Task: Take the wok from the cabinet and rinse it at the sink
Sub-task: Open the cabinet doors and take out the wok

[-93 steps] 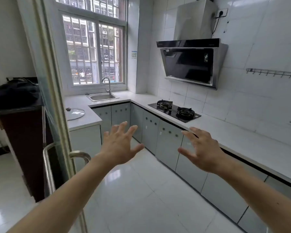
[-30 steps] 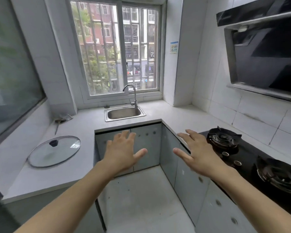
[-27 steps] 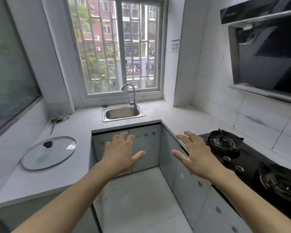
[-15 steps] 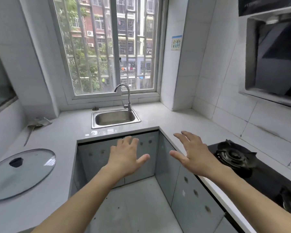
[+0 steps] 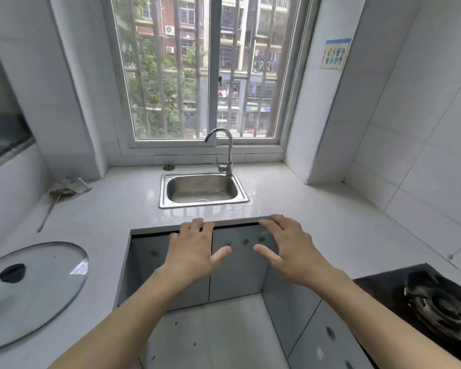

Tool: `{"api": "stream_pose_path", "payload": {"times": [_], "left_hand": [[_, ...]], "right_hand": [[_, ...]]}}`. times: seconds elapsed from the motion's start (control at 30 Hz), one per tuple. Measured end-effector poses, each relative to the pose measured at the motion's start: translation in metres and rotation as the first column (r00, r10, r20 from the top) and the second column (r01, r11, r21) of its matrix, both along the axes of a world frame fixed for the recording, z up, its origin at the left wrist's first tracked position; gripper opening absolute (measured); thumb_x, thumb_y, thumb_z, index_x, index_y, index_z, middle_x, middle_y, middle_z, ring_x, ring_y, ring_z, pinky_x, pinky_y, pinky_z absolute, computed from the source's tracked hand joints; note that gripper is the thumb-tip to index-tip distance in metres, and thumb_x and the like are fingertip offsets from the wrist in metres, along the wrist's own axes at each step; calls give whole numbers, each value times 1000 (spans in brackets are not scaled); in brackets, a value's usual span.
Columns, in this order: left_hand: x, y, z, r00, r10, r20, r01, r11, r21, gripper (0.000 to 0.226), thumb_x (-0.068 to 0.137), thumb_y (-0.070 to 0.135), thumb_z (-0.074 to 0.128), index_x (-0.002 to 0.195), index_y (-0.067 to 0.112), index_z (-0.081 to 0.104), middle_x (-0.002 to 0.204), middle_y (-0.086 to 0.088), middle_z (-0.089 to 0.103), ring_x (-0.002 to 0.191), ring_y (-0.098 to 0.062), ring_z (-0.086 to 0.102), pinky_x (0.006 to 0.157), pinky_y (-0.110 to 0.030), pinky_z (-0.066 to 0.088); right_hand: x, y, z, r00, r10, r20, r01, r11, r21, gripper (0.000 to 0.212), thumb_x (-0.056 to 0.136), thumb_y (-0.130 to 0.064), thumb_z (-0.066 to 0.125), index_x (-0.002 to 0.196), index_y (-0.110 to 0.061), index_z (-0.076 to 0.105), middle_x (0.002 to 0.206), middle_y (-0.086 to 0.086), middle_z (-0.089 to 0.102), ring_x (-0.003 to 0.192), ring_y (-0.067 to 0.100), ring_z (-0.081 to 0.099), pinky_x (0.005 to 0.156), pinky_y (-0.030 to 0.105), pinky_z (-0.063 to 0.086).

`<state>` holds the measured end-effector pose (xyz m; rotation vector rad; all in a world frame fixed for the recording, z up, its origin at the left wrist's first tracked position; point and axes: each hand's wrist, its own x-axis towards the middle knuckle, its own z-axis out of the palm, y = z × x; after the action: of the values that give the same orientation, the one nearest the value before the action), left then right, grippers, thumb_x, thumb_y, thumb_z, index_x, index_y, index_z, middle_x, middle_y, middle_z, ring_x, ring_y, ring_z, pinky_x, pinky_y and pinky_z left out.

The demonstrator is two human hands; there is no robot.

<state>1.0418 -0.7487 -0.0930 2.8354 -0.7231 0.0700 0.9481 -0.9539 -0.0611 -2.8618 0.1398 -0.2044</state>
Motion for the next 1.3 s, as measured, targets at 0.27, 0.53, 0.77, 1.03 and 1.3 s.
{"api": "stream_pose_path", "payload": {"times": [0.27,0.53,0.77,1.03,1.3], "left_hand": [[65,-11,-19,982,186,-43,-183,981,67,71,90,67,41,145,23,31,155,-2,28,139,-25,27,108,-46,34],[124,-38,-22,873,483,-65,-473,872,127,69,92,67,36,145,24,30,155,-2,28,139,-25,27,110,-45,32],[143,-18,-34,755,650,-83,-646,760,75,65,93,63,39,144,23,34,150,1,35,134,-23,33,106,-41,35],[185,35,-63,644,758,-105,-758,651,47,64,94,62,37,143,20,36,149,-2,35,134,-25,34,106,-42,36],[205,81,-83,532,835,-139,-846,529,-64,65,95,63,33,143,20,35,150,-1,34,134,-25,34,106,-42,34]], "right_hand": [[111,-23,-29,967,253,31,-255,961,103,58,94,-54,50,146,-32,36,156,-2,26,144,16,16,117,42,24],[238,-56,-52,857,515,36,-513,843,159,56,92,-55,50,143,-34,39,155,-5,28,144,17,17,113,43,24],[309,-34,-65,686,728,10,-712,668,219,58,89,-58,45,141,-35,42,152,-7,33,141,15,23,113,39,27],[375,36,-74,546,837,-41,-833,548,74,57,88,-55,43,142,-37,38,154,-7,29,143,17,19,113,41,24],[446,102,-67,415,904,-106,-910,409,-69,55,92,-54,45,144,-36,36,154,-6,32,141,21,25,109,46,34]]}}
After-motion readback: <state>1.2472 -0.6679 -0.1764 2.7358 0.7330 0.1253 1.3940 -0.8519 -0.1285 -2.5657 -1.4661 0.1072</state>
